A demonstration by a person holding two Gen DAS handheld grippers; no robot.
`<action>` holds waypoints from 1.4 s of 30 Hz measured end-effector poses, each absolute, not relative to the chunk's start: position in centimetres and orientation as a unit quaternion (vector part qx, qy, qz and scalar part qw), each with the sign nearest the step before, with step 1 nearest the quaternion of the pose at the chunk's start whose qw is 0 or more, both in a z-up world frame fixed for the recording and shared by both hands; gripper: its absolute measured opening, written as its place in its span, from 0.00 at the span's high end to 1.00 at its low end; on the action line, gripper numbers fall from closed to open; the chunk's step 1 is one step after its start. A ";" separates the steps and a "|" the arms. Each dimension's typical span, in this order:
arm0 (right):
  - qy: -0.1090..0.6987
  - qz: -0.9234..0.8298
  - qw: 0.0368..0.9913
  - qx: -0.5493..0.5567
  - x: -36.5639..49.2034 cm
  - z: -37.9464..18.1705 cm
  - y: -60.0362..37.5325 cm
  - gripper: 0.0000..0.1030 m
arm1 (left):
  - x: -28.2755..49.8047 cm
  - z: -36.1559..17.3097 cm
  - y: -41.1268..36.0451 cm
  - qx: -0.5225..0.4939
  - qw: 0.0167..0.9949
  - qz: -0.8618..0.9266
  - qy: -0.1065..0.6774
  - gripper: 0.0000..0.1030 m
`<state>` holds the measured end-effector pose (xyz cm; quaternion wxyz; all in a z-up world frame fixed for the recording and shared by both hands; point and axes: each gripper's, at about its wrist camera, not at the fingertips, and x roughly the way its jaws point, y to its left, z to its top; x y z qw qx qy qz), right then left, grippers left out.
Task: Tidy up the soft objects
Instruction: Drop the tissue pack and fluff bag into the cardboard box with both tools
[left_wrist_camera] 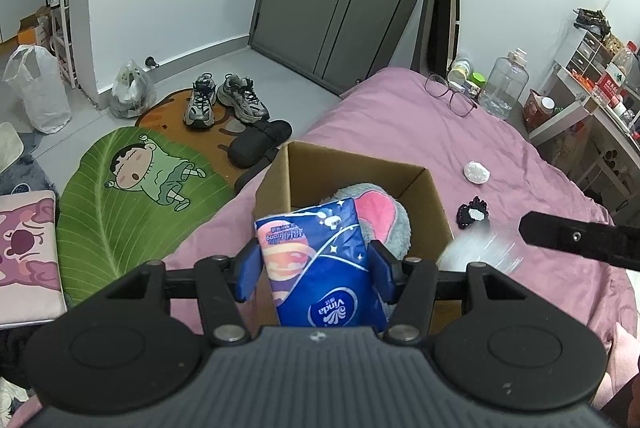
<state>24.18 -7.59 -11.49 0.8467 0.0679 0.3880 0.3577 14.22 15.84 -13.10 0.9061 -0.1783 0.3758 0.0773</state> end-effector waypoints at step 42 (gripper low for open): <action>0.354 0.292 0.888 0.025 26.4 -10.7 -12.8 0.08 | 16.5 -10.9 12.3 -0.150 0.903 0.115 0.386 0.22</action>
